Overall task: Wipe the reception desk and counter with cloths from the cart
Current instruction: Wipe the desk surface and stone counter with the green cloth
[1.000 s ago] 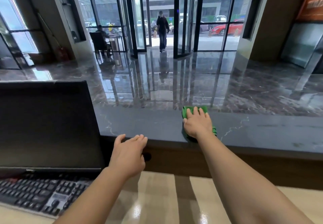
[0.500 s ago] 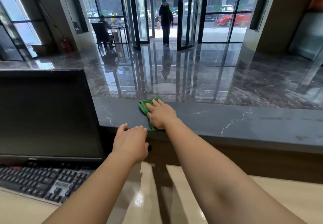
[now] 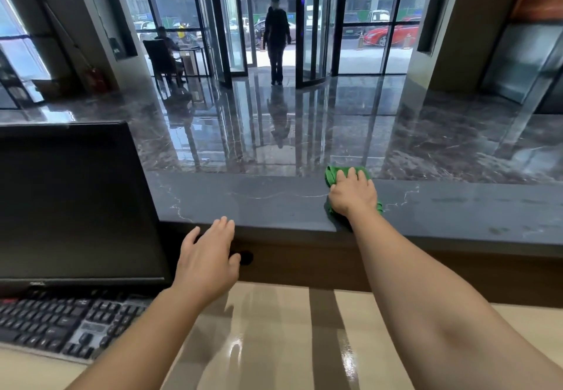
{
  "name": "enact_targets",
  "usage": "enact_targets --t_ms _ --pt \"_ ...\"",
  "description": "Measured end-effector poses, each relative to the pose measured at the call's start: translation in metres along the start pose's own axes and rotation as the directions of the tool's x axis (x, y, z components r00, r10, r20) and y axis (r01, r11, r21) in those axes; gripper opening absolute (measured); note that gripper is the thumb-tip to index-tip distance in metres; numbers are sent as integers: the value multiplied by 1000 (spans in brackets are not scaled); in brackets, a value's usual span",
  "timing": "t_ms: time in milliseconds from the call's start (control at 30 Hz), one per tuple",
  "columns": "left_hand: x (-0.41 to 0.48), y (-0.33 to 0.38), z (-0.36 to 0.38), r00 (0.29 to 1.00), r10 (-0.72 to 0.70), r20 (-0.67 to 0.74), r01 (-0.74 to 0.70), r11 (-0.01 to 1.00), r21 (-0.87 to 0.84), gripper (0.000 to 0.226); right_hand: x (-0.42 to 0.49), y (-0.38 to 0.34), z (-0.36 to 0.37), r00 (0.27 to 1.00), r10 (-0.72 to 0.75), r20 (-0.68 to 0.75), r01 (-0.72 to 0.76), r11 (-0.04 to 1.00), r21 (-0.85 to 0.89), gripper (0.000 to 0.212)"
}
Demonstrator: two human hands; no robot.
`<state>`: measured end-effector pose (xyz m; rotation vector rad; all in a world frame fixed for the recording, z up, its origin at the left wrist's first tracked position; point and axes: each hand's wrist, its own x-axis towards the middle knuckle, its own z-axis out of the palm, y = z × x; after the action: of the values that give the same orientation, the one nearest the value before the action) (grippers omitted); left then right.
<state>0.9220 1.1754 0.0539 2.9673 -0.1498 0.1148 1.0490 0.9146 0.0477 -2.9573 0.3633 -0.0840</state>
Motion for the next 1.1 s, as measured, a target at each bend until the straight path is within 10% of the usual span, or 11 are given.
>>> enact_targets --t_ms 267,600,1100 --pt "-1 -28 -6 997 -76 -2 76 992 -101 70 -15 -137 21 966 -250 65 249 968 26 59" --pt "-6 -40 -10 997 -75 12 75 995 -63 69 -30 -241 38 743 -655 138 657 753 40 58" --pt "-10 -6 -8 990 -56 131 70 992 -105 69 -31 -68 10 947 -321 0 321 947 9 43"
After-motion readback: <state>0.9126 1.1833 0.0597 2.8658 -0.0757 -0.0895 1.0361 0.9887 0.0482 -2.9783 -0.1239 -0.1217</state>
